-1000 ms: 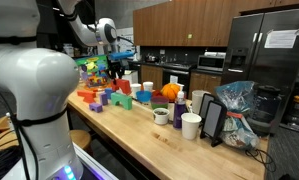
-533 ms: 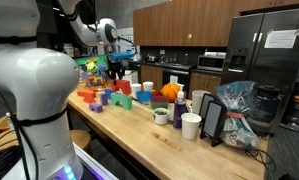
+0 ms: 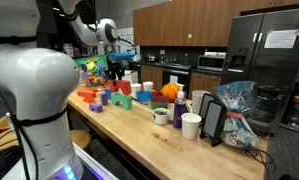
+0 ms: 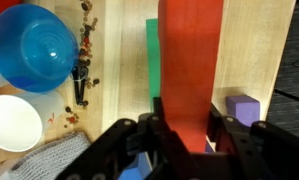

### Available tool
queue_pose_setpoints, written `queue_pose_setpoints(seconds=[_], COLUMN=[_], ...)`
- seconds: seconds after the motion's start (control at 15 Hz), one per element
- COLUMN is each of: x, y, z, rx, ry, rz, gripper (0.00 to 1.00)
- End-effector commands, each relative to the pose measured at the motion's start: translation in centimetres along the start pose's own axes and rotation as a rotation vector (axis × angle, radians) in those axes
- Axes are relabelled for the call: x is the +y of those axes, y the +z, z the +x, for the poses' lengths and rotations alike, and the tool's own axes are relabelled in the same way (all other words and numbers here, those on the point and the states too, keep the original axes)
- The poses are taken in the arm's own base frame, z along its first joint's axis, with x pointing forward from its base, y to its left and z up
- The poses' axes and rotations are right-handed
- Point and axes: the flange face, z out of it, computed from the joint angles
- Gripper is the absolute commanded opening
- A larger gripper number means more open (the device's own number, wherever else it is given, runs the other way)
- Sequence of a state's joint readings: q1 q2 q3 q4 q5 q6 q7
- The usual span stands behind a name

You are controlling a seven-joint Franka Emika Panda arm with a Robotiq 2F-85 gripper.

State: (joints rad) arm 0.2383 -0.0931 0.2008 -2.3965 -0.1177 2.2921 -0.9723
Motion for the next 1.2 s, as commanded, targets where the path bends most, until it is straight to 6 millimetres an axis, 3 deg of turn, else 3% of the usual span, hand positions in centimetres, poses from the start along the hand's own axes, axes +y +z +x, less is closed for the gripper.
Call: queue_pose_setpoints(seconds=[0.0, 1.13], x=[0.1, 0.4], y=[-0.5, 0.3], z=[-0.3, 0.9], rx=[0.006, 0.025], ry=[-0.037, -0.083], rz=[0.011, 0.045], gripper=[0.15, 0.15])
